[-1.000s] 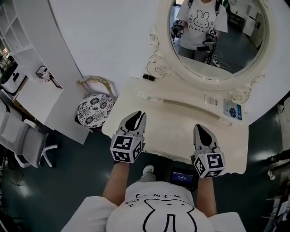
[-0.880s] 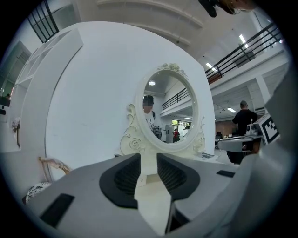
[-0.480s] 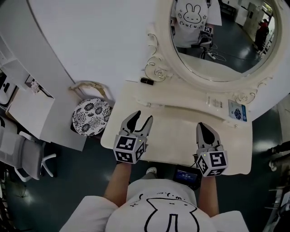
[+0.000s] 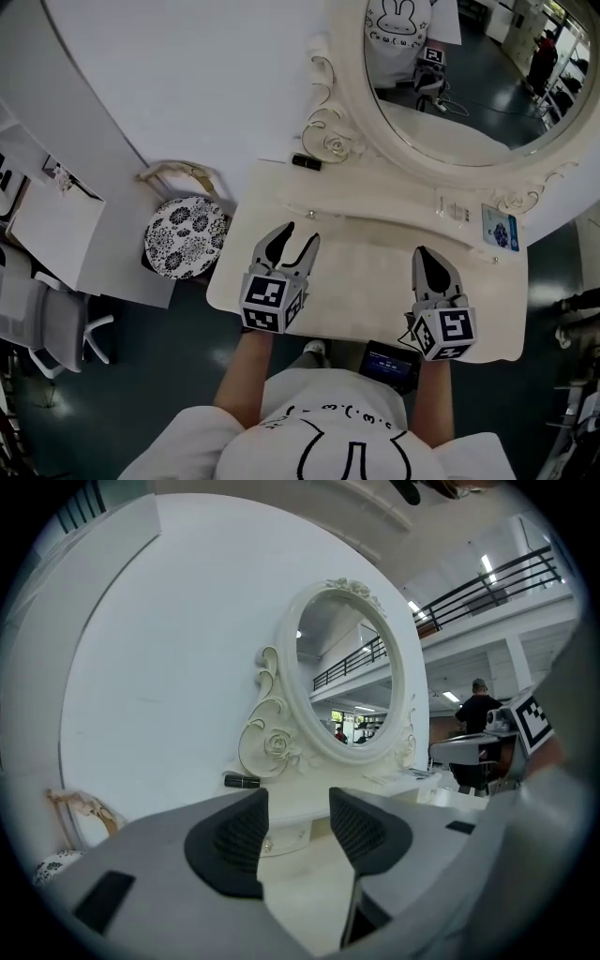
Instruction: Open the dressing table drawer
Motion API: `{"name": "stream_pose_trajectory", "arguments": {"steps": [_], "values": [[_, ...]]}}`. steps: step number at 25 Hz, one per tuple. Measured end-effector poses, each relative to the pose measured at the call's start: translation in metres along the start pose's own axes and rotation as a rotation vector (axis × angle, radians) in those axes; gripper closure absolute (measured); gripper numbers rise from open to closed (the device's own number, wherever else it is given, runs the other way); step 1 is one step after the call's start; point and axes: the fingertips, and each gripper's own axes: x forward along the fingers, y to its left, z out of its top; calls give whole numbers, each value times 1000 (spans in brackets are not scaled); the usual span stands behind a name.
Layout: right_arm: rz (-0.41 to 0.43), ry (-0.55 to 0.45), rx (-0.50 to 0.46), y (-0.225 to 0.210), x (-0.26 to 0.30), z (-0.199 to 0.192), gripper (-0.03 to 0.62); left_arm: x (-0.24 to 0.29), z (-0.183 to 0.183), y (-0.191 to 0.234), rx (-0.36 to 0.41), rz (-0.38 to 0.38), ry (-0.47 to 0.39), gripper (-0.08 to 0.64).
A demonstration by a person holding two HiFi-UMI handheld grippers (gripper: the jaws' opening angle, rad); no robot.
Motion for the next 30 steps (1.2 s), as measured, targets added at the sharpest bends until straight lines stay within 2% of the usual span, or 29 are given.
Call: {"name": "stream_pose_trajectory", "arguments": {"steps": [5, 13, 30], "values": [[17, 2, 29, -3, 15, -10, 577, 16, -9, 3, 15, 0, 21, 354], [76, 37, 24, -3, 39, -33, 577, 39, -32, 8, 29, 17, 60, 354], [58, 136, 106, -29, 66, -90, 577, 83, -83, 34, -7, 63, 187, 354]]}}
